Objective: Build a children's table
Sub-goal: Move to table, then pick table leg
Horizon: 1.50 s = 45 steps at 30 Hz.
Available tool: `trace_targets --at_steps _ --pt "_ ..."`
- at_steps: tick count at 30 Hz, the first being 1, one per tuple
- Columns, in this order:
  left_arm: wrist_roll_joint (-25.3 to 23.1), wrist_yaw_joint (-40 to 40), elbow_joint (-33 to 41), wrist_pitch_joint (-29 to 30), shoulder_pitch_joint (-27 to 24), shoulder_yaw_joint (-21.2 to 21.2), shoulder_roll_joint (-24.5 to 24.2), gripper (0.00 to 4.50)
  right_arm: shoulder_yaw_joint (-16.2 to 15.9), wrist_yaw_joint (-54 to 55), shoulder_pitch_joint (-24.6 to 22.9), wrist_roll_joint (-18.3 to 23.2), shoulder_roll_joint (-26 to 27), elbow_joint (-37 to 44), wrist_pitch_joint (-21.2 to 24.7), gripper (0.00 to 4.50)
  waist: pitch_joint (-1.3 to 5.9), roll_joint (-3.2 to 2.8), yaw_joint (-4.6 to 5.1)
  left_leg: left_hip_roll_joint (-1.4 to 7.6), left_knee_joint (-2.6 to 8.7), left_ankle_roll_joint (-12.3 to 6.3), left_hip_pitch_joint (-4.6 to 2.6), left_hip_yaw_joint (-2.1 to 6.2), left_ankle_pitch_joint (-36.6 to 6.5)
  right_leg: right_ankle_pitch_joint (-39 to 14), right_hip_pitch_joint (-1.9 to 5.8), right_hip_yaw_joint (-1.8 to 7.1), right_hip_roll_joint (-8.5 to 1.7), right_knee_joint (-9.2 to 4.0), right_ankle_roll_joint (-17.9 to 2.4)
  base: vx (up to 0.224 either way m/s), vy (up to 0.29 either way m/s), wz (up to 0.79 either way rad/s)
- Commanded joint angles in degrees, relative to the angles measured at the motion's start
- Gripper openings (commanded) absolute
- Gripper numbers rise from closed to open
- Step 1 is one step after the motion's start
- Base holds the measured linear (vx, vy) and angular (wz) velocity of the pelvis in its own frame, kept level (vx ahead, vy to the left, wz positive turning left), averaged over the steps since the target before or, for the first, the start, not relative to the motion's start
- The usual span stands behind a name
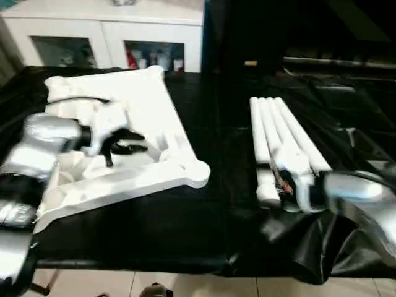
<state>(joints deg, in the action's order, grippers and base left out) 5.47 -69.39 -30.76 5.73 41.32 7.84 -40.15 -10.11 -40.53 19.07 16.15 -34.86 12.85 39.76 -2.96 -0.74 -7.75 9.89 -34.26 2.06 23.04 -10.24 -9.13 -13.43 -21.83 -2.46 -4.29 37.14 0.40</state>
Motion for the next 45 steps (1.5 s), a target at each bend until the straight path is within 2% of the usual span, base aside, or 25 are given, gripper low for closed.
trace_targets --at_steps 1,2,3,4,5,6,7,8,9,10,11,12,13,15,16,17,18,20,21,23,24,31,38,45 --pt "5.13 3.47 10.91 6.32 -4.3 -2.51 1.91 1.89 5.41 12.57 5.92 -1.49 6.58 -8.58 8.58 4.5 3.87 -0.2 0.49 3.3 4.06 3.71 -2.53 1.19 -12.6 -2.99 1.37 2.35 -4.38 -3.84 -14.57 0.0 0.0 0.0" --pt "5.8 4.06 12.27 6.95 -5.02 -2.7 2.52 2.1 6.16 14.04 6.77 -1.38 7.68 -9.86 9.74 4.5 3.91 -0.12 0.84 3.23 4.12 3.81 -2.23 1.38 -11.55 -2.23 1.56 2.35 -4.63 -3.54 -15.24 0.0 0.0 0.0" --pt "6.42 4.61 13.53 7.53 -5.68 -2.87 3.08 2.1 6.86 15.4 7.56 -1.27 8.71 -11.06 10.82 4.5 3.7 -0.22 1.05 2.86 4.25 3.79 -1.84 1.3 -11.63 -3.52 1.46 2.17 -4.28 -3.85 -15.1 0.0 0.0 0.0" --pt "6.65 4.89 13.95 7.85 -5.89 -2.94 3.36 2.16 7.13 15.88 7.82 -1.25 9.04 -11.52 11.09 4.5 3.84 -0.3 0.83 3.04 3.96 4.26 -2.57 1.04 -12.72 -4.81 1.15 2.24 -4.32 -4.2 -14.88 0.0 0.0 0.0" --pt "7.77 6.21 15.92 9.32 -6.89 -3.23 4.68 2.2 8.38 18.15 9.04 -1.18 10.64 -13.69 12.36 4.5 3.96 -0.36 0.8 3.16 3.89 4.26 -2.53 0.91 -11.93 -3.24 1.29 2.36 -4.2 -3.82 -14.44 0.0 0.0 0.0" --pt "8.55 7.47 17.93 10.51 -8.04 -3.06 6.25 2.38 8.34 19.8 10.44 -1.94 11.56 -16.27 12.41 4.5 3.93 -0.11 0.77 3.01 4.07 4.05 -2.22 0.89 -11.1 -2.33 1.46 2.21 -3.94 -3.97 -13.5 0.0 0.0 0.0" --pt "8.55 7.47 17.93 10.51 -8.04 -3.06 6.25 2.48 8.34 19.8 10.44 -1.94 11.56 -16.27 12.41 4.5 4.02 -0.13 0.95 2.97 4.06 4.16 -2.17 0.97 -10.52 -1.09 1.61 2.19 -4.02 -3.82 -13.26 0.0 0.0 0.0" --pt "8.44 8.75 19.97 11.75 -9.53 -2.3 7.83 2.56 8.41 21.49 12.52 -2.31 12.93 -20.12 12.09 4.5 4.07 -0.03 0.84 2.93 3.97 4.08 -2.23 0.82 -10.21 -0.72 1.58 2.21 -3.96 -3.91 -12.98 0.0 0.0 0.0" --pt "8.29 9.4 21.07 12.41 -10.39 -1.76 8.72 2.63 8.49 22.88 13.95 -2.75 13.78 -22.66 12.09 4.5 4.04 0.12 1.31 2.82 4.09 4.26 -1.78 1.02 -9.28 0.17 1.88 2.11 -4.02 -3.64 -13.3 0.0 0.0 0.0" --pt "8.0 10.14 22.72 13.71 -11.31 -1.35 9.39 2.72 8.85 24.16 15.42 -3.17 14.8 -25.31 11.69 4.5 4.16 0.23 1.24 2.83 3.85 4.13 -2.13 0.73 -8.96 0.4 1.72 2.23 -3.99 -3.89 -12.93 0.0 0.0 0.0" --pt "8.0 10.14 22.72 13.71 -11.31 -1.35 9.39 2.83 8.85 24.16 15.42 -3.17 14.8 -25.31 11.69 4.5 4.13 0.15 1.52 2.83 3.84 4.02 -1.9 0.83 -8.63 0.85 1.86 2.27 -4.05 -3.68 -13.07 0.0 0.0 0.0" --pt "7.74 10.65 24.0 14.66 -11.9 -0.93 9.83 2.94 9.28 24.98 17.01 -3.31 15.62 -27.94 12.13 4.5 4.09 0.46 1.54 2.68 3.87 3.6 -1.83 0.69 -8.18 0.9 1.94 2.24 -3.76 -3.88 -12.39 0.0 0.0 0.0" --pt "7.74 10.65 24.0 14.66 -11.9 -0.93 9.83 3.01 9.28 24.98 17.01 -3.31 15.62 -27.94 12.13 4.5 4.1 0.36 1.69 2.67 3.89 3.25 -1.74 0.81 -7.55 1.46 2.08 2.24 -3.86 -3.76 -12.42 0.0 0.0 0.0" --pt "7.71 11.63 27.18 17.45 -12.76 -0.27 9.97 3.12 10.99 26.6 20.44 -3.65 17.39 -33.56 13.33 4.5 4.02 1.28 1.89 2.68 3.87 2.77 -1.78 0.6 -6.92 1.12 2.08 2.23 -3.73 -3.92 -12.56 0.0 0.0 0.0" --pt "7.59 12.04 28.98 18.95 -13.1 0.35 9.87 3.36 12.28 27.94 23.09 -3.65 18.49 -37.95 14.72 4.5 4.08 0.92 2.08 2.65 3.82 2.69 -1.74 0.74 -6.62 0.25 2.13 2.22 -3.98 -3.73 -13.19 0.0 0.0 0.0" --pt "7.63 12.19 29.61 19.46 -13.19 0.52 9.83 3.36 12.34 28.02 24.1 -3.67 18.69 -39.58 15.3 4.5 4.01 1.13 2.13 2.69 3.8 2.66 -1.83 0.59 -6.7 -0.29 1.96 2.2 -3.86 -3.9 -13.18 0.0 0.0 0.0" --pt "7.65 12.24 29.78 19.59 -13.19 0.58 9.82 3.43 12.25 27.95 24.4 -3.66 18.67 -40.06 15.52 4.5 3.89 1.04 2.17 2.72 3.82 2.8 -1.78 0.59 -6.54 -0.34 1.95 2.23 -3.72 -3.87 -12.84 0.0 0.0 0.0" --pt "8.17 12.54 30.89 20.47 -13.35 0.59 9.63 3.43 12.23 27.85 25.21 -3.33 18.82 -41.02 15.9 4.5 3.93 0.98 2.25 2.69 3.84 3.1 -1.88 0.56 -6.21 0.95 1.95 2.21 -3.51 -3.76 -12.02 0.0 0.0 0.0" --pt "8.49 12.87 32.24 21.61 -13.61 0.44 9.41 3.43 12.48 27.76 26.17 -2.87 19.14 -42.2 15.89 4.5 4.0 1.64 2.25 2.73 3.84 2.85 -1.88 0.51 -5.76 1.85 2.08 2.2 -3.6 -3.67 -11.97 0.0 0.0 0.0" --pt "8.74 13.03 33.24 22.35 -13.87 0.28 9.16 3.43 12.32 27.74 26.86 -2.81 19.33 -42.91 16.2 4.5 3.93 1.32 2.19 2.75 3.84 2.91 -1.89 0.47 -6.02 1.12 1.93 2.2 -3.68 -3.75 -11.93 0.0 0.0 0.0" --pt "8.97 13.19 34.51 23.38 -14.19 0.15 8.78 3.43 12.4 27.73 27.67 -2.66 19.76 -43.94 16.61 4.5 3.91 1.47 2.28 2.78 3.91 3.17 -1.94 0.5 -6.26 0.95 1.94 2.19 -3.61 -3.69 -11.96 0.0 0.0 0.0" --pt "9.56 13.79 37.3 26.39 -14.74 0.08 8.08 3.43 12.2 27.57 29.48 -3.37 21.33 -47.89 18.24 4.5 3.79 1.54 2.24 2.74 3.97 4.05 -2.0 0.45 -7.04 -0.09 1.84 2.26 -3.62 -3.76 -11.51 0.0 0.0 0.0" --pt "9.35 14.16 37.99 27.36 -14.86 0.31 7.94 3.43 12.22 27.41 29.56 -2.93 22.2 -48.66 19.79 4.5 3.92 1.48 2.17 2.67 3.98 4.34 -1.9 0.53 -6.28 1.87 2.0 2.21 -3.58 -3.59 -11.18 0.0 0.0 0.0" --pt "9.23 14.42 38.7 28.16 -15.14 0.47 7.22 3.43 12.7 26.38 30.05 -2.19 23.45 -47.67 20.04 4.5 3.88 1.32 2.16 2.69 4.09 4.73 -2.0 0.55 -7.59 0.54 1.85 2.23 -3.58 -3.7 -10.86 0.0 0.0 0.0"
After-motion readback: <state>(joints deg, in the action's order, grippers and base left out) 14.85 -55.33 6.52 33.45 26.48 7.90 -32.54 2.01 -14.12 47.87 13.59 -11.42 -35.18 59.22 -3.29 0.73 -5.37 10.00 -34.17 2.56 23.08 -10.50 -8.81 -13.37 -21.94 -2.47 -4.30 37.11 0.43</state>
